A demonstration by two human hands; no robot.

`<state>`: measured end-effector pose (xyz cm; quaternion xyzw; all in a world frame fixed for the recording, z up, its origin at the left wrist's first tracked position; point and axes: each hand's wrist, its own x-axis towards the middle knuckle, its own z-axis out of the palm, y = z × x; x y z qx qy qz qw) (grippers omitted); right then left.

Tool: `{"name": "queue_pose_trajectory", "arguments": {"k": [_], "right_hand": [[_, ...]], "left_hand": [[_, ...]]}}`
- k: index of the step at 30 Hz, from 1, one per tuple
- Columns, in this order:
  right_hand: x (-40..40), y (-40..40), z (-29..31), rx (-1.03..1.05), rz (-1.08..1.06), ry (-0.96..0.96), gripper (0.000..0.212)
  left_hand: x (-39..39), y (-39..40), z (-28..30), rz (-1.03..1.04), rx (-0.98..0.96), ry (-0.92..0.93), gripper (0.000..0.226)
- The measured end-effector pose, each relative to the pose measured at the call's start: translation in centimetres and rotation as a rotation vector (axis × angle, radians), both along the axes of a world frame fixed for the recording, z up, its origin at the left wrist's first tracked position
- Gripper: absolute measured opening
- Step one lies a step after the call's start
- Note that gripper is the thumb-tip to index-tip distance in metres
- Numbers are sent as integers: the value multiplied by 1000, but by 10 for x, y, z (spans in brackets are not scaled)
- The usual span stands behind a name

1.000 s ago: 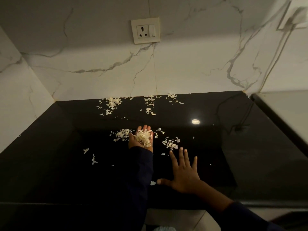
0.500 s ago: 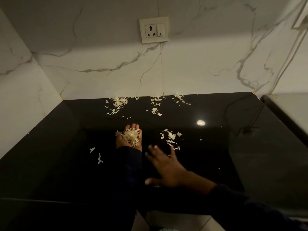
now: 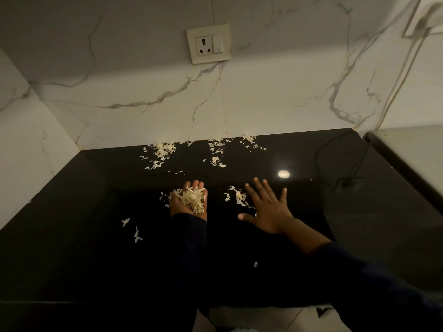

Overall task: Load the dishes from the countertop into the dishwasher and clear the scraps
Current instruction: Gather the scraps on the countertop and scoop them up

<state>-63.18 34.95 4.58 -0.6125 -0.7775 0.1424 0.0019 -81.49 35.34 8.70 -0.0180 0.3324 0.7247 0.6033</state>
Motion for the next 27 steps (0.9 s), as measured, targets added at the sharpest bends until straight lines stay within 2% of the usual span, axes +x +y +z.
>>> {"name": "queue_pose_trajectory", "arguments": {"k": [2,4,6,10,17,22,27], "right_hand": [[11,-26,2,-82,-117,89,112],[15,-60,-6,-182,-100,39,136],[13,-84,-19,-233,-76,-21,145],[7,-76,-30,-195,-207,11,136],[-15,-8,-22,-148,-258,-12,124],[-25,47,-17,-155,-206,3,122],[-32,98,-13,-179,-32,25,106]], "left_hand": [[1,3,-2,6,12,-1,60],[4,6,-3,1,24,-12,59],[7,9,-4,-6,32,-29,60],[16,11,-7,-23,17,-18,59],[16,16,-5,17,-29,-13,56],[1,29,0,73,-38,-18,58],[-11,48,3,126,-65,-30,61]]}}
